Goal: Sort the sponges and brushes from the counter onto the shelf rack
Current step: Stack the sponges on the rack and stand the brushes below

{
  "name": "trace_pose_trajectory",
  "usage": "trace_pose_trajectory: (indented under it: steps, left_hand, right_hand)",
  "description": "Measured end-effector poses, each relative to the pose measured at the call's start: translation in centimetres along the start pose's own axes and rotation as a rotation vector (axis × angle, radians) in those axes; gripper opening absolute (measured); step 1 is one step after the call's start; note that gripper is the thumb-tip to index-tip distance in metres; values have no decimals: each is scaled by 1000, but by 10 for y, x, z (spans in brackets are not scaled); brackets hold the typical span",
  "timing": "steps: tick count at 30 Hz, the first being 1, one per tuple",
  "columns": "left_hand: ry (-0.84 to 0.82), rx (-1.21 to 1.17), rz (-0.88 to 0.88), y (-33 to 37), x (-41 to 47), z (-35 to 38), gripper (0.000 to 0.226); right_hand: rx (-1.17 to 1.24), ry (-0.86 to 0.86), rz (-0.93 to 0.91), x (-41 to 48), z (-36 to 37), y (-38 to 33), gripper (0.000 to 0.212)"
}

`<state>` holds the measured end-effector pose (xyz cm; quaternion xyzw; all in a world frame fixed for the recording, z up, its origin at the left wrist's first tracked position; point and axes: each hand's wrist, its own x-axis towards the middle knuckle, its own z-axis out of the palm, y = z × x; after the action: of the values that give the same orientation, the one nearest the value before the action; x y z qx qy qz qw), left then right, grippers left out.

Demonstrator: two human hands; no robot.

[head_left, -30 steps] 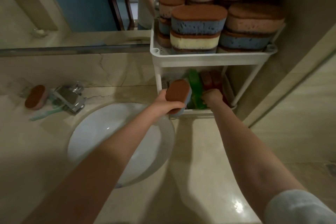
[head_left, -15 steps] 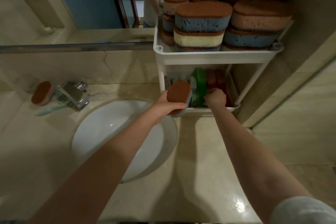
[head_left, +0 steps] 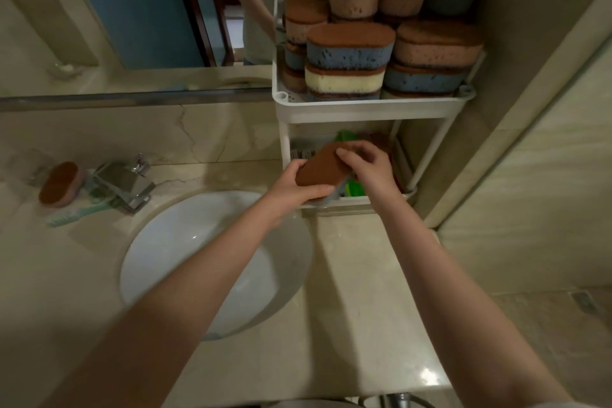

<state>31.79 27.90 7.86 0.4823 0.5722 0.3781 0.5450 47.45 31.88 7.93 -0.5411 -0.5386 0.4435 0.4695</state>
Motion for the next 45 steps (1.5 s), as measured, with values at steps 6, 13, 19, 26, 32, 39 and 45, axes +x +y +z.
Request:
trace_pose_trajectory:
  steps: [6,13,19,26,32,39,45]
  left_hand:
    - [15,-252,90,34,-18,0,14]
    - [27,-314,342,88,-34,-7,16]
    - [199,-356,457,140,-25,-32,10]
    - [343,-386,380,199,4,-57,18]
    - [353,-288,370,229,40,-72,30]
    - [298,-265,139,205,68,-78,86]
    - [165,-249,135,194,75,-73,72]
  right_hand:
    - [143,187,-196,-18,-7,-43,16]
    - [133,359,-412,-28,-11,-96,11]
    - [-81,302,-676,-17,-8,-133,32]
    - [-418,135,-842,4,4,-167,59]
    - [-696,232,-875,38,7,-189,57]
    - [-804,373,-589,82,34,-220,53]
    - [-1030,383,-504,96,51,-212,51]
